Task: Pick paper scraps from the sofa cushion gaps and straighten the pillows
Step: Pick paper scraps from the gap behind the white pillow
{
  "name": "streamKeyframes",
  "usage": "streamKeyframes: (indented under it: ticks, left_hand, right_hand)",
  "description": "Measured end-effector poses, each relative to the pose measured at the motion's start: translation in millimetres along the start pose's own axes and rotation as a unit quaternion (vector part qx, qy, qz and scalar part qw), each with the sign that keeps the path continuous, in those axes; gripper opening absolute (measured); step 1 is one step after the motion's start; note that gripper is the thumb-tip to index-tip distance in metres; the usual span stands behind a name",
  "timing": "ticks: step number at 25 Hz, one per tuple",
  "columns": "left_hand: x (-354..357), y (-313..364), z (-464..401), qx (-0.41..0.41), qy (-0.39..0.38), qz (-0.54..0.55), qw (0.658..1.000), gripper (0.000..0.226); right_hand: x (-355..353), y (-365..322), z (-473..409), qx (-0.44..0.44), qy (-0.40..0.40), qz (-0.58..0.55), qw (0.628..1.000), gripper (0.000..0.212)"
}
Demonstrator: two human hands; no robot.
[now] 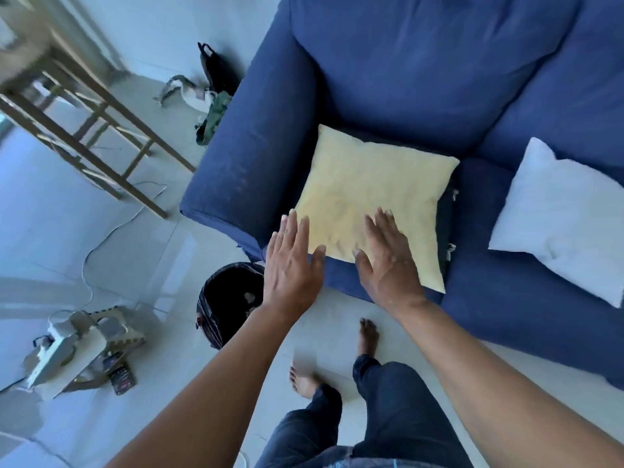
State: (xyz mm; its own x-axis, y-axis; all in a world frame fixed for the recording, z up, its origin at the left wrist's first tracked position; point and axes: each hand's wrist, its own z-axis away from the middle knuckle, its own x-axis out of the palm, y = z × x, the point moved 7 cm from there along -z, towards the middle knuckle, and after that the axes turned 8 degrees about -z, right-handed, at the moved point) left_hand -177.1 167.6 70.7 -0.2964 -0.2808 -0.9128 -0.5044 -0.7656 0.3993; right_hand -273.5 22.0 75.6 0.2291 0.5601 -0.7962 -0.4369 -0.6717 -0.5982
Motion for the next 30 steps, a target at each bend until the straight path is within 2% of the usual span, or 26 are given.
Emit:
streamKeyframes:
  ticks: [6,16,21,30]
  left_hand:
    - [39,120,-22,0.096,-0.064,0.002,0.993,0.069]
    - [113,279,-61,0.179,-0.153,-0.027,0.971,0.067]
    - [133,314,-80,0.190,-0.175,-0.023,0.966,0.066]
    - [187,302,-129,0.188,-0.249,-0.040,0.949,0.061]
  right_hand:
    - [-78,87,27,0.090,0.049,0.007,0.995,0.062]
    - [-161,226,40,0.173,0.085,-0.015,0.981,0.062]
    - [-165,259,29,0.185,0.084,-0.018,0.979,0.062]
    - [-130,305,4,0.260,0.028,-0.035,0.964,0.062]
